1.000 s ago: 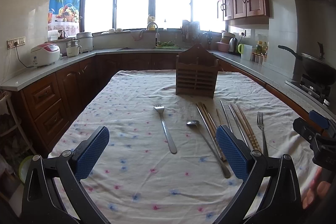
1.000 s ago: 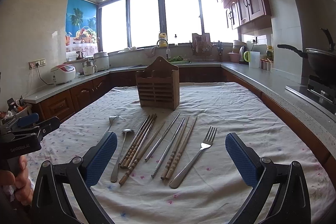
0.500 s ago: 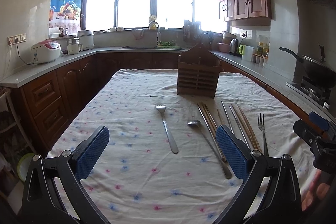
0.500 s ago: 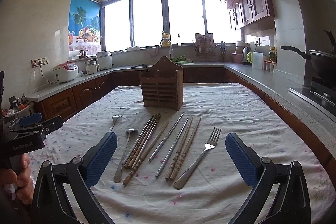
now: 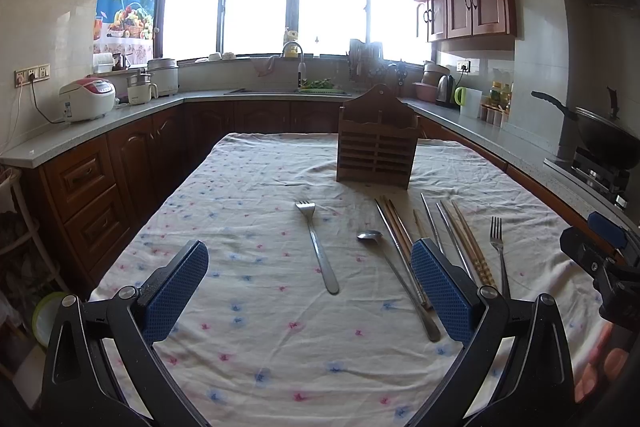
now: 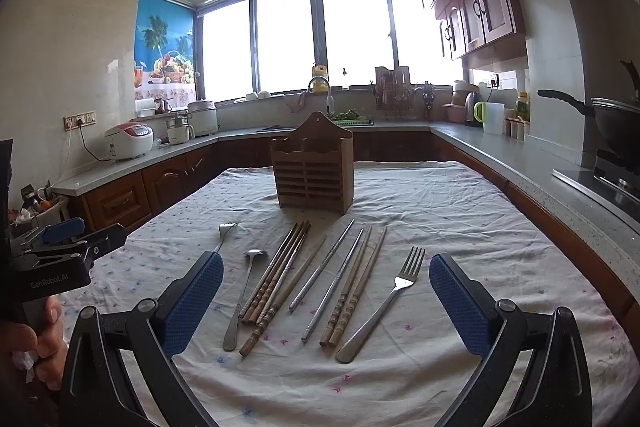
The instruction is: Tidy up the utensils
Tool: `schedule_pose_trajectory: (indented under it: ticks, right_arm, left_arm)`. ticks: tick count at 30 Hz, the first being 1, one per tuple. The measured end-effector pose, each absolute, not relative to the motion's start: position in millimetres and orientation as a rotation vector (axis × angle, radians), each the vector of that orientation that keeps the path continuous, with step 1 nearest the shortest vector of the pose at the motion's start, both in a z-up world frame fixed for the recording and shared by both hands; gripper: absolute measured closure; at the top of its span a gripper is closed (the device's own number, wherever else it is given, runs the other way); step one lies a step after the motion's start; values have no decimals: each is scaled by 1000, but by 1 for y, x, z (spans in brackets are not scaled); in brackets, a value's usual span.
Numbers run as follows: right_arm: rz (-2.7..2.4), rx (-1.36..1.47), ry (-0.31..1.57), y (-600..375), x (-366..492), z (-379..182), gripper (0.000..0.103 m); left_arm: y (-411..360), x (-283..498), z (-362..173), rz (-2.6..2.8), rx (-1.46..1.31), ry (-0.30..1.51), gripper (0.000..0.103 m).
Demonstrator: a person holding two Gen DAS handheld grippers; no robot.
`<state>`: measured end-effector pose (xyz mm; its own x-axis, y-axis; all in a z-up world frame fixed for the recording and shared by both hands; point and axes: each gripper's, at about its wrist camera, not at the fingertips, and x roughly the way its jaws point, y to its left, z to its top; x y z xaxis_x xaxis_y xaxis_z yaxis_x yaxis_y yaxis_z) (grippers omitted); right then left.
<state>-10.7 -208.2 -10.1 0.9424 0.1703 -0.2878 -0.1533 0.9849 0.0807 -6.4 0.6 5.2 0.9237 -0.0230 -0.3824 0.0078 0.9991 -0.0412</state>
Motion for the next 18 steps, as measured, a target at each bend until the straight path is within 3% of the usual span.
schedule_pose_trajectory:
  ticks: [18]
  right_arm:
    - [170, 66, 293, -208, -10, -8, 0]
  left_arm:
    - [0, -5, 5, -24, -41, 397, 0]
